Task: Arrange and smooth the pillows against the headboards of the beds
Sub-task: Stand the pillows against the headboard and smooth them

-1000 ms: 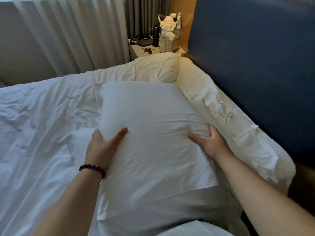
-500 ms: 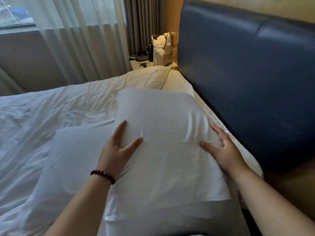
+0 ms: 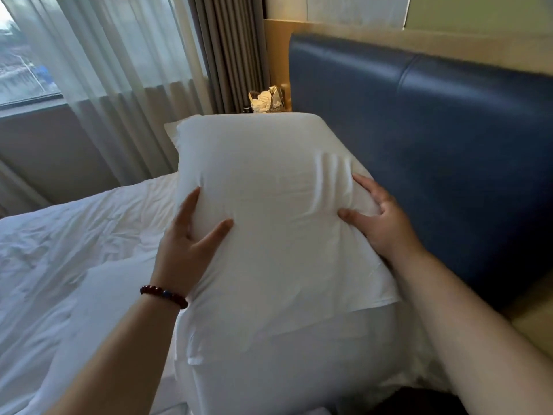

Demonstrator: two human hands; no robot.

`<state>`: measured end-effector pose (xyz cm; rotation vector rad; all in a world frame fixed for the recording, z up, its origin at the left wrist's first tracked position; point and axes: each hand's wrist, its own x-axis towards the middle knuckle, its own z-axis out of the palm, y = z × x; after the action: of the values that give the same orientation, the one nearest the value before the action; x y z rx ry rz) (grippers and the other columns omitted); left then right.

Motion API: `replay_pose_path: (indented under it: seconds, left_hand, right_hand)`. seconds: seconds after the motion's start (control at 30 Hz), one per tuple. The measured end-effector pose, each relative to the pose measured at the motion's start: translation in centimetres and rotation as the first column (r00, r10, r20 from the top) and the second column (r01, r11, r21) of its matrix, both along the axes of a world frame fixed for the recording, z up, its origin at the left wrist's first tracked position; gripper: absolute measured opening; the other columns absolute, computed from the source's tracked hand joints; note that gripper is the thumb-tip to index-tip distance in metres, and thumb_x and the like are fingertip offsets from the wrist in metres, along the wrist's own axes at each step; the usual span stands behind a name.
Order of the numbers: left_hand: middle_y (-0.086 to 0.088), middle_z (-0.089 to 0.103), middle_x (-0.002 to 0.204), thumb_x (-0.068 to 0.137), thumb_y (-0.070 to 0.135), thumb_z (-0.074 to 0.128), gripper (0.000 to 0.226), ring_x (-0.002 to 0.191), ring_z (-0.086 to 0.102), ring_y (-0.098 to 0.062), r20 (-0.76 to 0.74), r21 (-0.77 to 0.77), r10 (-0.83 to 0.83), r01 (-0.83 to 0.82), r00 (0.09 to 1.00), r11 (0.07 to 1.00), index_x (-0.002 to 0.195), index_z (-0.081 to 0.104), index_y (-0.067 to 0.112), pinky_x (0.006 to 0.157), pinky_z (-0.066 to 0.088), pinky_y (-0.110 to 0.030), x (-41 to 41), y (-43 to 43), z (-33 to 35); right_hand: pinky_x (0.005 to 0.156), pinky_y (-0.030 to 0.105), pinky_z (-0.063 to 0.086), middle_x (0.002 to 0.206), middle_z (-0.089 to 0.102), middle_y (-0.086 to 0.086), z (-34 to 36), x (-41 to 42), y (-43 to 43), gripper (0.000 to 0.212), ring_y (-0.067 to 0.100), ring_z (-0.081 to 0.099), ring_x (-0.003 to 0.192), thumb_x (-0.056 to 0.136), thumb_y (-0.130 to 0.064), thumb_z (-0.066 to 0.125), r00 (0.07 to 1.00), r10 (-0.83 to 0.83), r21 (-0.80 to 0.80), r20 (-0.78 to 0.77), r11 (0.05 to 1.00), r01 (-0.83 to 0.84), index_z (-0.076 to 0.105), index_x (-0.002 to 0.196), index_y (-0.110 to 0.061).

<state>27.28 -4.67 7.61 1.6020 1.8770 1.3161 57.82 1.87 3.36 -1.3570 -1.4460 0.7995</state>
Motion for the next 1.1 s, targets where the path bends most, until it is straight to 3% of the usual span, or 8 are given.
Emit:
replay_pose_path:
  seconds: [0.1, 0.3, 0.43, 0.6, 0.83, 1.03, 1.1]
  left_hand:
    - [0.023, 0.042, 0.130, 0.076, 0.045, 0.073, 0.077, 0.114, 0.044, 0.000, -0.036, 0.030, 0.031, -0.030, 0.999, 0.999, 0.144, 0.037, 0.038, 0.093, 0.033, -0.017, 0.8, 2.1, 1.2]
    - [0.020, 0.044, 0.133, 0.073, 0.051, 0.075, 0.082, 0.120, 0.047, -0.007, -0.067, 0.072, 0.127, -0.122, 0.990, 0.990, 0.144, 0.036, 0.037, 0.100, 0.037, -0.025, 4.0, 6.7, 2.2]
    - [0.013, 0.049, 0.140, 0.066, 0.063, 0.074, 0.088, 0.124, 0.050, -0.012, -0.053, 0.115, 0.214, -0.207, 0.975, 0.971, 0.142, 0.038, 0.038, 0.105, 0.042, -0.036, 5.8, 9.7, 2.8]
    - [0.017, 0.047, 0.135, 0.065, 0.068, 0.072, 0.091, 0.121, 0.050, -0.012, -0.085, 0.187, 0.293, -0.274, 0.952, 0.944, 0.143, 0.036, 0.039, 0.102, 0.041, -0.031, 6.2, 13.2, 4.7]
    - [-0.002, 0.053, 0.135, 0.058, 0.077, 0.061, 0.098, 0.120, 0.053, -0.018, -0.163, 0.268, 0.338, -0.288, 0.927, 0.919, 0.144, 0.036, 0.038, 0.104, 0.043, -0.038, 3.6, 18.3, 10.2]
    - [-0.009, 0.052, 0.134, 0.056, 0.080, 0.057, 0.100, 0.122, 0.051, -0.024, -0.231, 0.312, 0.358, -0.279, 0.905, 0.908, 0.144, 0.037, 0.038, 0.103, 0.040, -0.032, 0.5, 24.4, 12.7]
    - [-0.010, 0.051, 0.133, 0.055, 0.081, 0.056, 0.101, 0.121, 0.051, -0.026, -0.253, 0.297, 0.348, -0.270, 0.903, 0.916, 0.144, 0.036, 0.039, 0.103, 0.038, -0.031, -1.3, 27.2, 12.7]
  right_hand:
    - [0.112, 0.037, 0.036, 0.140, 0.044, -0.003, 0.7, 0.7, 2.9, 0.070, 0.012, 0.045, 0.126, 0.072, -0.046, 0.080, 1.000, 0.029, 0.044, -0.010, 0.999, -0.029, 0.046, 0.133, -0.054]
    - [0.112, 0.034, 0.034, 0.140, 0.046, 0.001, 2.1, 3.0, 10.6, 0.073, 0.015, 0.045, 0.128, 0.067, -0.053, 0.078, 0.993, 0.120, 0.096, 0.016, 0.988, -0.121, 0.046, 0.133, -0.051]
    - [0.113, 0.041, 0.035, 0.142, 0.045, -0.002, 3.7, 4.2, 16.0, 0.077, 0.015, 0.044, 0.129, 0.062, -0.065, 0.072, 0.979, 0.199, 0.105, 0.044, 0.974, -0.203, 0.043, 0.133, -0.054]
    - [0.106, 0.034, 0.033, 0.145, 0.040, -0.003, 6.7, 3.6, 20.8, 0.068, 0.017, 0.040, 0.131, 0.075, -0.054, 0.074, 0.959, 0.272, 0.183, 0.077, 0.942, -0.282, 0.041, 0.135, -0.049]
    - [0.103, 0.034, 0.036, 0.145, 0.040, -0.008, 10.7, 0.8, 25.6, 0.062, 0.014, 0.042, 0.128, 0.078, -0.052, 0.073, 0.943, 0.329, 0.213, -0.052, 0.926, -0.311, 0.042, 0.131, -0.058]
    - [0.108, 0.038, 0.033, 0.154, 0.030, -0.012, 12.1, -2.2, 31.3, 0.076, 0.014, 0.035, 0.136, 0.074, -0.062, 0.070, 0.909, 0.414, 0.158, -0.042, 0.902, -0.403, 0.029, 0.138, -0.062]
    - [0.107, 0.032, 0.034, 0.155, 0.027, -0.012, 11.8, -4.0, 33.5, 0.087, 0.013, 0.033, 0.136, 0.070, -0.062, 0.072, 0.892, 0.449, 0.118, -0.049, 0.890, -0.441, 0.024, 0.143, -0.059]
